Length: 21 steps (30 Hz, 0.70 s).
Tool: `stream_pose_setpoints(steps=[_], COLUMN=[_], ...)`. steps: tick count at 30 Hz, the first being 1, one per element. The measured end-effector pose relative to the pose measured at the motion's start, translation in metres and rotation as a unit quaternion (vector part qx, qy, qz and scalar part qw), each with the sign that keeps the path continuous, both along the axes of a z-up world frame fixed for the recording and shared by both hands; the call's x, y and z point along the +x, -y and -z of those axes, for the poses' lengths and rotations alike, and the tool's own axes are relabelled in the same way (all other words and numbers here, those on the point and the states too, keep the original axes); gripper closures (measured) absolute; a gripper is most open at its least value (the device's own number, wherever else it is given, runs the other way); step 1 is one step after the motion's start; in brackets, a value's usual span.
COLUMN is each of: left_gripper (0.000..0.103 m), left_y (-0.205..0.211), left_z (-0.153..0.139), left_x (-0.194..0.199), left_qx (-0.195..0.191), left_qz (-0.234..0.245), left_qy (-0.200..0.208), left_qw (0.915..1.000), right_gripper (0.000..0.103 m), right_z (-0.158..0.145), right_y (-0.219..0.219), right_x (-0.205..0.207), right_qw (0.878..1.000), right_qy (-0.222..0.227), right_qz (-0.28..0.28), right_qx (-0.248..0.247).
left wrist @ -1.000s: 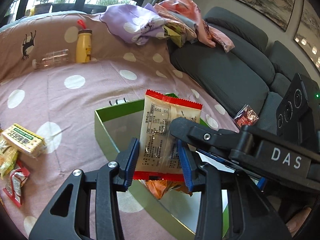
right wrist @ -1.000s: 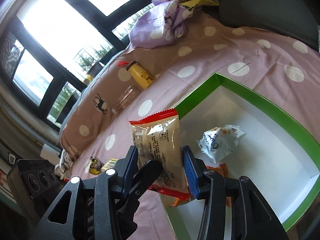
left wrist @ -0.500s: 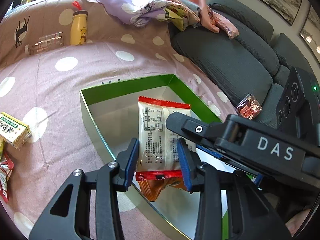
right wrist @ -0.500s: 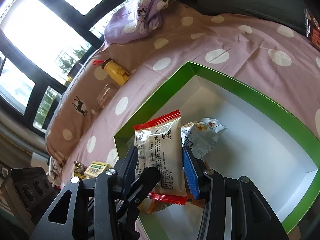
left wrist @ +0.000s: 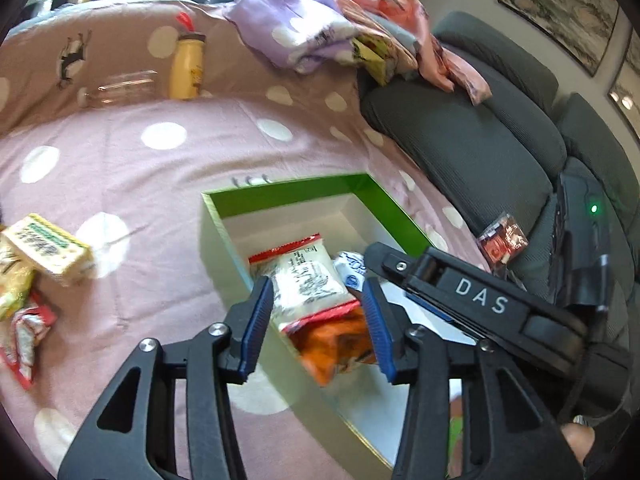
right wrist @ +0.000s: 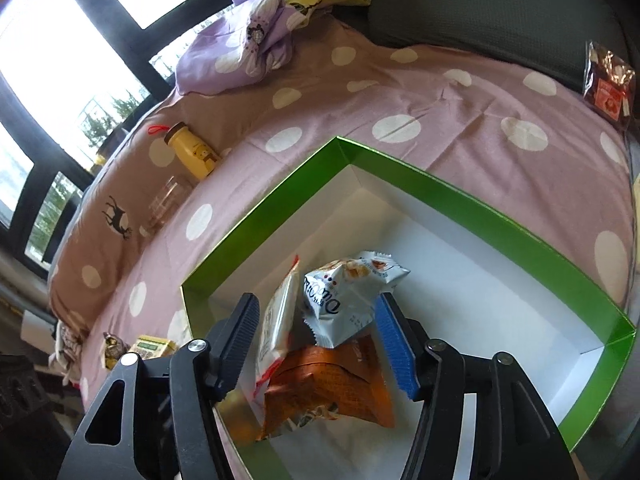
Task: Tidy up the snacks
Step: 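Withdraw the right gripper from the box toward the yellow bread pack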
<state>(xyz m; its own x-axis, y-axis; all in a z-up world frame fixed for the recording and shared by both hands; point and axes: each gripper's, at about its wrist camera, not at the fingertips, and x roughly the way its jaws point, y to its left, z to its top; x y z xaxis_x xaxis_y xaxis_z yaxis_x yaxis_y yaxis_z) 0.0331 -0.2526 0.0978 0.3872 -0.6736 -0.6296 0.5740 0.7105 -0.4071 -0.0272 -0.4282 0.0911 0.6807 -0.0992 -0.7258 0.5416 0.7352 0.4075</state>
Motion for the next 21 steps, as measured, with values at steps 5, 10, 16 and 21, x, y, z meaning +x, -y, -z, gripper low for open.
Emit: stream_pose_setpoints(steps=[5,10,16,21], left_gripper=[0.042,0.041,0.039,0.039], left_y=[-0.045,-0.104,-0.194,-0.260], left_z=[-0.013,-0.020,-0.006,0.013], left_x=[-0.006,-0.016,-0.028,-0.024], left_qx=[0.013,0.054,0.080,0.052], left_qz=[-0.044,-0.102,-0.212,-0.286], left_qy=[0.024,0.046,0.044,0.006], left_qw=[0.9986,0.9922,0.9730,0.9568], right_gripper=[0.039,0.039,0.039,0.039], right_z=[0.003,0.011,0.020,0.017], right_y=[-0.018,-0.036,-0.042,-0.058], right_x=[0.014,0.026,0.037,0.034], right_qw=[0.999,0.998,0.996,0.995], right_qy=[-0.017,-0.030,-0.023,-0.030], right_qz=[-0.024,-0.052,-0.080,-0.084], right_qx=[-0.020,-0.025,-0.024,-0.043])
